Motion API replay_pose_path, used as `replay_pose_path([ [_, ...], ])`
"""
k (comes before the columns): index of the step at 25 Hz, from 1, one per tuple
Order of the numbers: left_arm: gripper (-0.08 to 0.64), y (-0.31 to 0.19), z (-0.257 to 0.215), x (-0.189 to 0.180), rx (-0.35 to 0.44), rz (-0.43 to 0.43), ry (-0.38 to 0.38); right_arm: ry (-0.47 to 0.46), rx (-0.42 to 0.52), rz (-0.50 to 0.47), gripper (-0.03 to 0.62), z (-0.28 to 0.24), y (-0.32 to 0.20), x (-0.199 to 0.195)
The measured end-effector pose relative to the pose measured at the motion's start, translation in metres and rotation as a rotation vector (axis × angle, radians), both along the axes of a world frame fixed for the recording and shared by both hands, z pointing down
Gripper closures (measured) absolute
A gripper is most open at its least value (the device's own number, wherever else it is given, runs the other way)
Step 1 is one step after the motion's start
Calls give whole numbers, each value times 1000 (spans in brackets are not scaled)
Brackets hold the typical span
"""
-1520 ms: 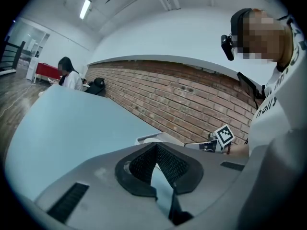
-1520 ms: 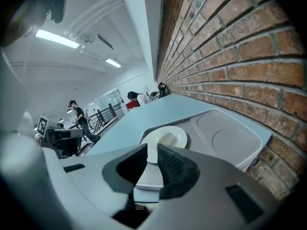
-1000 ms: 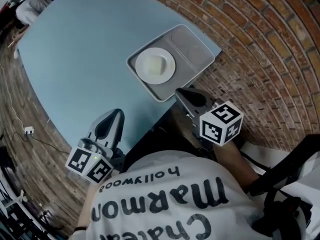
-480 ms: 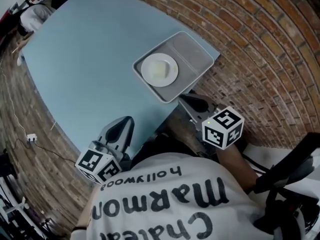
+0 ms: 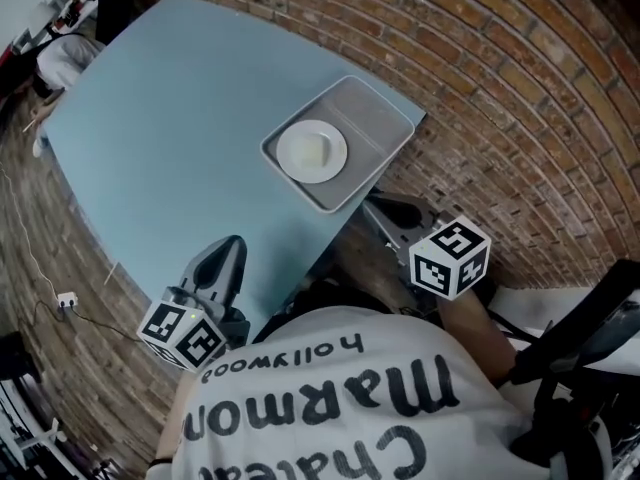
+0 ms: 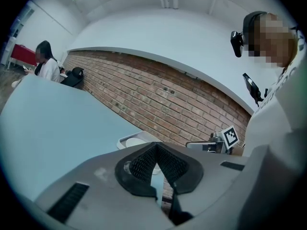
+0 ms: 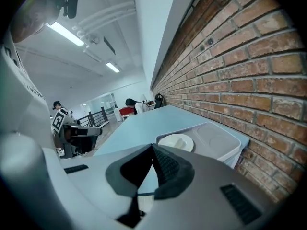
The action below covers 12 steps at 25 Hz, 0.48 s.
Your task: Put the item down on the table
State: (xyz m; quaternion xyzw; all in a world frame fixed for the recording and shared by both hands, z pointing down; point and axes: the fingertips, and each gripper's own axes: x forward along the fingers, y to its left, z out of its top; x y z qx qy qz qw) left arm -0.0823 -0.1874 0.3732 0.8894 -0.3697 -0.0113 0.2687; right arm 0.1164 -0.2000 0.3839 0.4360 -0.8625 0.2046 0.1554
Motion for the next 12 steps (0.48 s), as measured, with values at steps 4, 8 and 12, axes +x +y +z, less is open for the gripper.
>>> replay_pose_path([
  [4, 554, 1, -1, -3, 7, -1, -1, 19, 8, 2, 582, 0, 5, 1],
  [8, 554, 4, 0, -4, 6, -2, -2, 19, 5, 17, 583, 3, 8, 4],
  [12, 554, 6, 3, -7, -3, -9, -3, 36, 6, 20, 583, 5, 8, 5],
])
